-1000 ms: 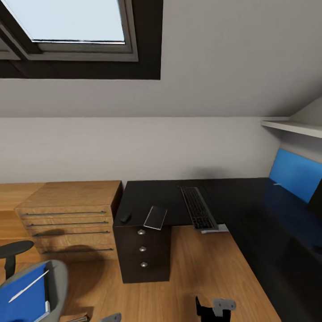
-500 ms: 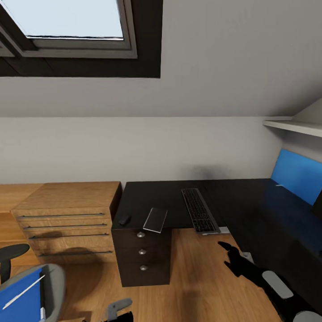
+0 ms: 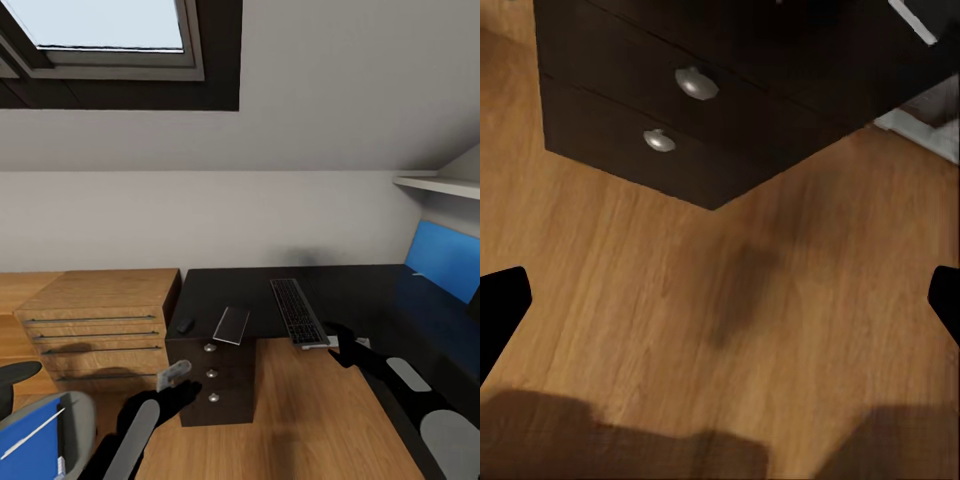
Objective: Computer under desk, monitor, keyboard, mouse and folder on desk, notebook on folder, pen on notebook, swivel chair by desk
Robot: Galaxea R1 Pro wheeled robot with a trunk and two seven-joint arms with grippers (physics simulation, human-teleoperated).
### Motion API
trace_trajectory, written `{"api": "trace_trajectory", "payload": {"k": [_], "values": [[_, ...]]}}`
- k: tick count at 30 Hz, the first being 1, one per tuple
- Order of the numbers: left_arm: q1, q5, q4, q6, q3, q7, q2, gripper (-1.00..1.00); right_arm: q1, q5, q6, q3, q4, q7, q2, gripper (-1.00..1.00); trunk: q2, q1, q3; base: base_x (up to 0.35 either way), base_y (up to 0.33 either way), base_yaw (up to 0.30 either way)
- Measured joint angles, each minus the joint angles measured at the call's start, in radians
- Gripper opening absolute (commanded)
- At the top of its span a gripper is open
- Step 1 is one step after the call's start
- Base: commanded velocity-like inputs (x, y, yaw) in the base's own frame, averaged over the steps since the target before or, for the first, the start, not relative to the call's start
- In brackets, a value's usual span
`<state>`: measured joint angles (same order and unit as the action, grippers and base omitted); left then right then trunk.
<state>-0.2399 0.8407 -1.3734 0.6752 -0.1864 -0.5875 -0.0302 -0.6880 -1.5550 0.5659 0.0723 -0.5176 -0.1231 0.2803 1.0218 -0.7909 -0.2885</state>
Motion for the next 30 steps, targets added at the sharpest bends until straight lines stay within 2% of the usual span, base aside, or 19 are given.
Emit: {"api": "trace_trajectory", "payload": {"k": [2,3,5,8,9,10,11,14,19,26,27,30], "values": [[-0.006,0.012,-0.055,0.001,0.004,-0.050,-0.016,1.00,-0.005,-0.002,-0.017,0.004,0.008,-0.001,-0.015,1.00,0.014,-0.008,-0.006,0.000,0.000,0.000],[-0.009,0.009,-0.071,-0.003,0.002,-0.073,-0.018,1.00,-0.006,-0.003,-0.025,0.004,0.013,-0.004,-0.025,1.00,0.021,-0.012,-0.009,0.000,0.000,0.000],[-0.009,0.007,-0.091,0.000,0.004,-0.078,-0.011,1.00,-0.006,-0.002,-0.028,0.004,0.014,-0.005,-0.029,1.00,0.035,-0.019,-0.016,0.000,0.000,0.000],[-0.009,0.008,-0.149,0.006,-0.001,-0.089,0.033,1.00,-0.006,0.000,-0.031,0.003,0.019,-0.006,-0.033,1.00,0.056,-0.031,-0.025,0.000,0.000,0.000],[-0.009,0.010,-0.167,0.007,-0.024,-0.092,0.049,1.00,-0.006,0.000,-0.032,0.003,0.020,-0.007,-0.034,1.00,0.063,-0.035,-0.028,0.000,0.000,0.000],[-0.009,0.012,-0.171,0.008,-0.036,-0.093,0.053,1.00,-0.006,0.000,-0.032,0.003,0.021,-0.007,-0.034,1.00,0.070,-0.038,-0.031,0.000,0.000,0.000],[-0.009,0.014,-0.180,0.008,-0.071,-0.096,0.062,1.00,-0.005,0.000,-0.032,0.003,0.018,-0.007,-0.034,1.00,0.077,-0.042,-0.035,0.000,0.000,0.000],[-0.006,0.015,-0.184,0.009,-0.089,-0.103,0.067,1.00,-0.005,0.000,-0.031,0.004,0.015,-0.008,-0.033,1.00,0.098,-0.054,-0.044,0.000,0.000,0.000],[-0.002,0.018,-0.187,0.007,-0.100,-0.147,0.067,1.00,-0.004,0.000,-0.030,0.003,0.015,-0.010,-0.032,1.00,0.133,-0.073,-0.060,0.000,0.000,0.000],[-0.001,0.020,-0.185,0.007,-0.102,-0.152,0.066,1.00,-0.004,0.001,-0.029,0.005,0.017,-0.010,-0.029,1.00,0.182,-0.100,-0.082,0.000,0.000,0.000],[0.004,0.020,-0.184,0.007,-0.103,-0.153,0.066,1.00,-0.003,-0.001,-0.021,0.004,0.019,-0.009,-0.020,1.00,0.189,-0.104,-0.085,0.000,0.000,0.000],[0.004,0.020,-0.184,0.007,-0.103,-0.153,0.066,1.00,-0.003,-0.003,-0.017,0.003,0.020,-0.009,-0.019,1.00,0.210,-0.115,-0.094,0.000,0.000,0.000]]}}
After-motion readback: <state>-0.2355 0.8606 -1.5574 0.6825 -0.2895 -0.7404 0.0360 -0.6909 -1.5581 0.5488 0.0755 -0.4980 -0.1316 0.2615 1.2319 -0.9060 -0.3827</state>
